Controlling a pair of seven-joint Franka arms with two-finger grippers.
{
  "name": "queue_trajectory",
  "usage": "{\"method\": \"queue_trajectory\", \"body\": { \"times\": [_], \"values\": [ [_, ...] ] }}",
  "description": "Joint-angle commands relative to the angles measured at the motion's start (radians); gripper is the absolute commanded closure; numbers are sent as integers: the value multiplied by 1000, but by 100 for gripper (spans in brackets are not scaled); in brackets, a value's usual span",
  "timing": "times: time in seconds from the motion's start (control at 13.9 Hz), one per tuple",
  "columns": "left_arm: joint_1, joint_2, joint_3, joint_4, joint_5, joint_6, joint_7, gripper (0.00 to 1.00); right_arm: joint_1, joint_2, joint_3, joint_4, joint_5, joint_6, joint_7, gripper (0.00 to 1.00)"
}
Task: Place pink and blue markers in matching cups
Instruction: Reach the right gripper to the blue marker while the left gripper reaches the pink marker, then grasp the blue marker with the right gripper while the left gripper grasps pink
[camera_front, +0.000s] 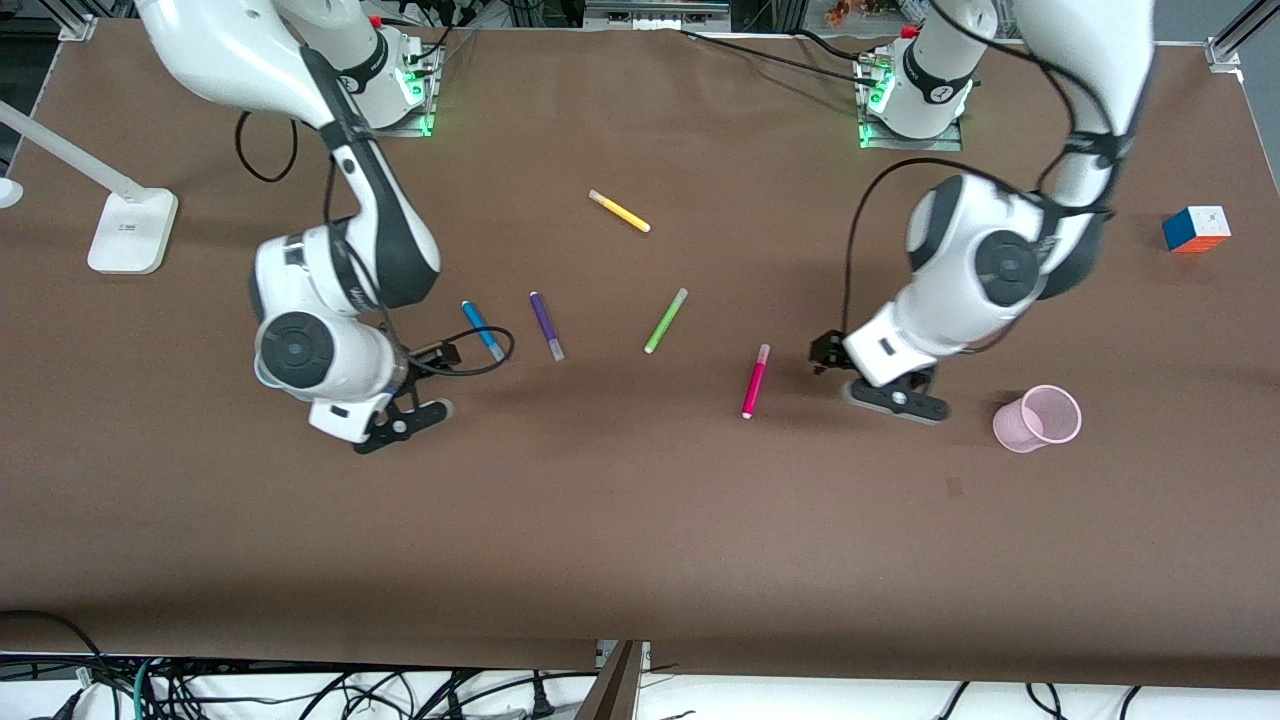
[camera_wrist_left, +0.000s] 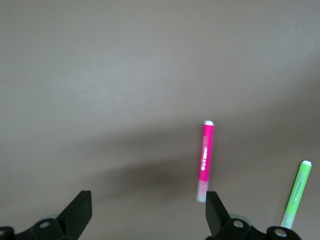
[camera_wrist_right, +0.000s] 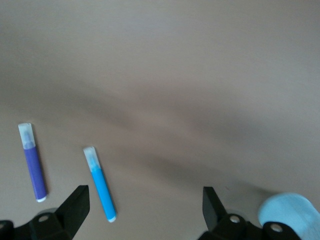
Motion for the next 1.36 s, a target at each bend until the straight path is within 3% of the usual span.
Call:
{"method": "queue_trajectory", "body": {
  "times": [0.0,0.22,0.5,0.79,1.01,1.08,1.15,1.22,1.29],
  "values": [
    [-72,26,12,-40,95,61,-114,0,39,19,-9,-9,11,45,-18,0],
    [-118,105,12,-38,195,138,-245,0,78,46,-9,-40,11,129,-15,0],
    [-134,183,13,-32,204,216,-254,2,106,59,-9,-96,11,195,-9,0],
    [-155,201,12,-32,204,216,-280,20,138,49,-10,-194,11,260,-6,0],
    [-170,209,12,-34,204,215,-303,27,146,29,-10,-256,9,307,-4,0],
    [-172,211,12,-34,204,215,-311,41,146,20,-10,-267,8,307,-4,0],
    [-170,211,12,-34,204,212,-316,77,146,15,-10,-277,6,309,-4,0],
    [-167,209,12,-34,204,210,-325,100,146,13,-10,-282,2,312,-4,0],
    [-167,211,12,-32,202,210,-337,100,146,12,-10,-288,2,317,-4,0]
  ]
}}
